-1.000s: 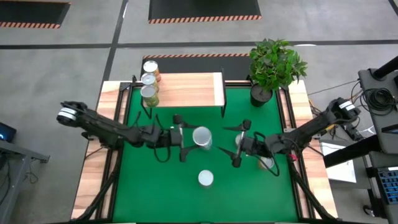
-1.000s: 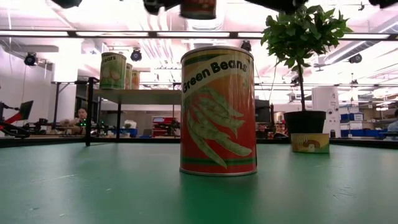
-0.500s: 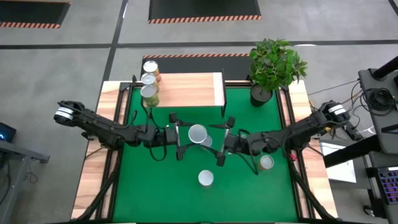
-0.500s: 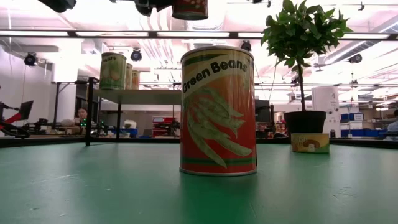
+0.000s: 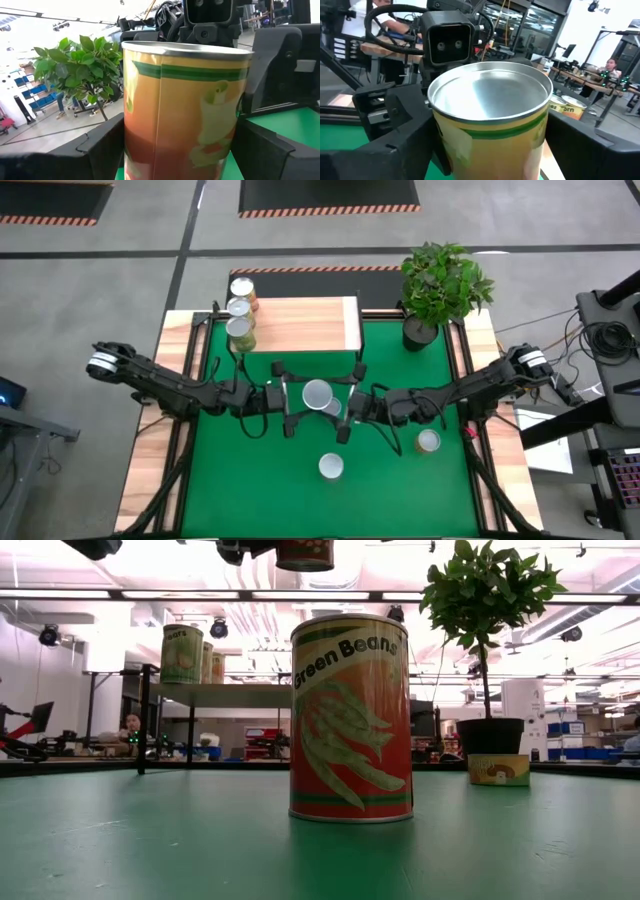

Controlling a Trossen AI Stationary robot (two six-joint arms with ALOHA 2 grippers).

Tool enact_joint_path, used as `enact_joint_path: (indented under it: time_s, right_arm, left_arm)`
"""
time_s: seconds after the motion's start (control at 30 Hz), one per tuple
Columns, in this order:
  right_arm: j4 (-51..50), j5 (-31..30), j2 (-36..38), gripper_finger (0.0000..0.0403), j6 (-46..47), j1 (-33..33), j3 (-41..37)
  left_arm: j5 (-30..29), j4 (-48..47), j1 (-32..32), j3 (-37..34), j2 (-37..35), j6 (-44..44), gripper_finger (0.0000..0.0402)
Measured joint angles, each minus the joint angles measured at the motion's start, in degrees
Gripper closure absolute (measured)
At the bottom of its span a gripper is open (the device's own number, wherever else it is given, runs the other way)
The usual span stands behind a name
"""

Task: Pick and place cans onto a shelf
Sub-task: Put the corn can on the shelf

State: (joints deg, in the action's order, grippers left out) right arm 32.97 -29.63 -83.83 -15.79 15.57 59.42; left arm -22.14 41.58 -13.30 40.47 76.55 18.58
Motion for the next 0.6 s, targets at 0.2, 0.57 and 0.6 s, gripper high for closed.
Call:
enact_joint_path:
  time_s: [0.2, 0.57, 0.6]
  right_arm:
    - [0.0, -0.3, -0.3, 0.0118, -0.7, -0.2, 0.3]
    - [0.0, 0.1, 0.0, 0.0114, -0.2, -0.2, 0.1]
    - [-0.1, 0.1, 0.0, 0.0114, -0.3, -0.2, 0.1]
  left_arm:
    - [0.0, 0.0, 0.0, 0.0, -0.1, -0.1, 0.0104]
    - [0.4, 0.0, 0.0, 0.0, -0.1, 0.6, 0.0056]
    - [0.4, 0.0, 0.0, 0.0, -0.1, 0.7, 0.0053]
